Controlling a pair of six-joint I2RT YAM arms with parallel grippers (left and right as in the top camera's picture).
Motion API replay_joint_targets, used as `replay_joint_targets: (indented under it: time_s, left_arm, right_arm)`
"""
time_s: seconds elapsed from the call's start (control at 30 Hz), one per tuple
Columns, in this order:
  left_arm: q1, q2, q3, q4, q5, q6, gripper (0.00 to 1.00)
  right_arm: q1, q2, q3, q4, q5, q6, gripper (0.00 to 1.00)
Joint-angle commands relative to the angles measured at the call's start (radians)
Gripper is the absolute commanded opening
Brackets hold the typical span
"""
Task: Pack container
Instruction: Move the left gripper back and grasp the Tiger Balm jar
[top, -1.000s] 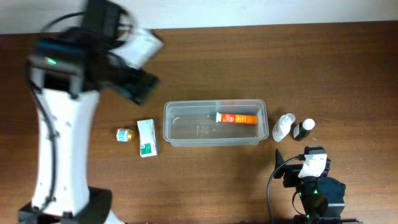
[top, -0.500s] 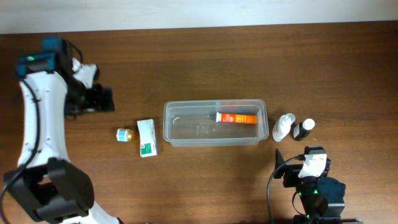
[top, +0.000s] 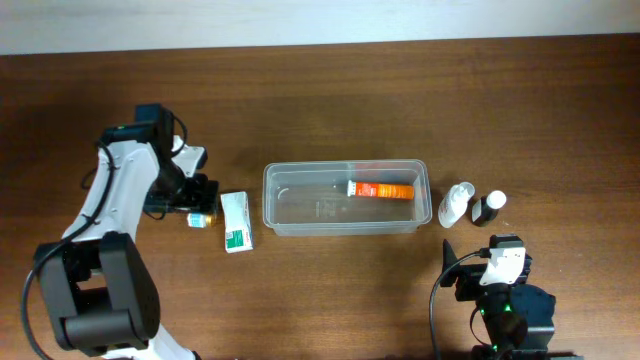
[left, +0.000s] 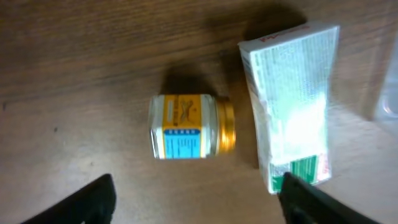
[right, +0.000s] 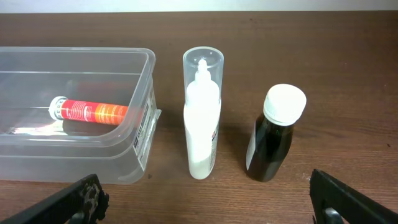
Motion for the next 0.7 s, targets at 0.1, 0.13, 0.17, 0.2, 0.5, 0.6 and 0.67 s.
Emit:
replay_joint_targets:
  time_s: [0.1,0.13,0.17,0.2,0.5,0.6,0.67]
  left_arm:
    - [0.002,-0.001,-0.052,0.053,-0.064,0.019,0.80]
    - [0.002,-0.001,-0.052,0.060,-0.064,0.019,0.80]
    - [0.000,0.000,-0.055,0.069,-0.064,0.020,0.80]
    - [0.000,0.000,-0.058,0.081,-0.063,0.027,0.80]
    - [-0.017,0.005,-0.088,0.134,-0.040,0.049,0.81]
    - [-0.029,0.014,-0.105,0.150,-0.040,0.049,0.81]
    - [-0.032,0.022,-0.109,0.160,-0.041,0.048,0.81]
  right_arm:
    - [-0.007,-0.008,-0.007,0.000,-0.013,-0.006,0.98]
    - [-0.007,-0.008,-0.007,0.000,-0.013,-0.006,0.98]
    - [-0.007,-0.008,-0.007,0.000,-0.013,-0.006,0.98]
    - [-0.007,-0.008,-0.007,0.000,-0.013,-0.006,0.98]
    - [-0.007,-0.008,-0.007,0.000,-0.013,-0.006,0.98]
    - [-0.007,-0.008,-0.007,0.000,-0.013,-0.006,0.98]
    - [-0.007,-0.008,-0.007,0.000,-0.013,-0.006,0.98]
